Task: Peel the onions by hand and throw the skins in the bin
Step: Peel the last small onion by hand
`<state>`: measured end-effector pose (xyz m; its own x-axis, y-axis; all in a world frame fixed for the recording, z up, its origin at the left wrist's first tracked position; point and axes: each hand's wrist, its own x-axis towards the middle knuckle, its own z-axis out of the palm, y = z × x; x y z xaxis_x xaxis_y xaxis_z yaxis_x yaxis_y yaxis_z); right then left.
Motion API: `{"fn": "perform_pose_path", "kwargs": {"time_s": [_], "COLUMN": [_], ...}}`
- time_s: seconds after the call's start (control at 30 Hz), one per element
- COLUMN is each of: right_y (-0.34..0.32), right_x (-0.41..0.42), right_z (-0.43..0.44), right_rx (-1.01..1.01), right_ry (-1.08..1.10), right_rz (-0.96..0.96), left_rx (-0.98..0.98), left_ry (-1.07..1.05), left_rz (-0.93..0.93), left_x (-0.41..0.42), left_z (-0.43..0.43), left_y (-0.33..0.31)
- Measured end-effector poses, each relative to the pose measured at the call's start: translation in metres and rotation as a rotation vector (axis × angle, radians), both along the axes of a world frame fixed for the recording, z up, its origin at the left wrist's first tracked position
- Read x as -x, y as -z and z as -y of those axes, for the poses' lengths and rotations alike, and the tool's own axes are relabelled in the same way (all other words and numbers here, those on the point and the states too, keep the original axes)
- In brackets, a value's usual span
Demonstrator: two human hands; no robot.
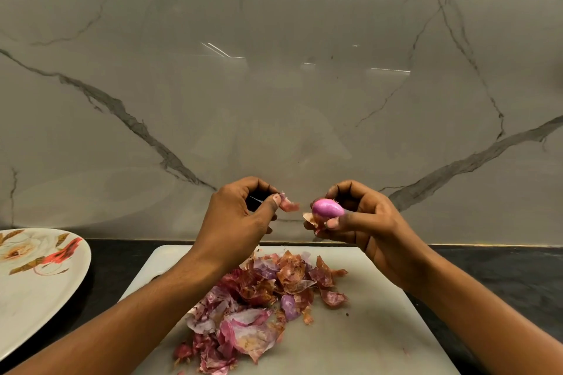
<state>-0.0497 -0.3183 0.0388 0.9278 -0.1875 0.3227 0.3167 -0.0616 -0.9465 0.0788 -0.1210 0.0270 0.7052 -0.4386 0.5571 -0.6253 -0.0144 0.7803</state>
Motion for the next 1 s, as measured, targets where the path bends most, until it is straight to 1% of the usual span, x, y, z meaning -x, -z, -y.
{"fn": "perform_pose_path", "kwargs": {"time_s": [0.17,0.4,0.5,0.67,0.77,0.9,1.0], "right_y": [-0.004,-0.003,-0.002,0.000,-0.001,-0.001,-0.001], "right_x": [0.000,0.001,0.001,0.001,0.002,0.003,0.002], "right_z": [0.000,-0.004,-0.004,-0.003,-0.003,-0.007,-0.008], "right_rx": [-0.036,0.052,0.082,0.126,0.128,0.123,0.113], "right_ry": [0.029,0.053,0.055,0.053,0.029,0.002,0.009], "right_rz": [-0.047,-0.066,-0.064,-0.065,-0.070,-0.070,-0.064], "left_rx": [0.027,-0.036,-0.033,-0.041,-0.049,-0.088,-0.071], "left_ry": [-0.011,0.057,0.095,0.155,0.170,0.159,0.156], "left_rz": [-0.006,0.003,-0.023,-0.014,0.009,0.095,0.102], "left_x": [0.000,0.002,0.003,0.009,0.011,0.011,0.011], "left_z": [-0.002,-0.002,-0.001,-0.001,-0.002,-0.002,-0.003], "left_y": [-0.002,0.001,0.001,-0.001,-0.003,-0.001,-0.001]}}
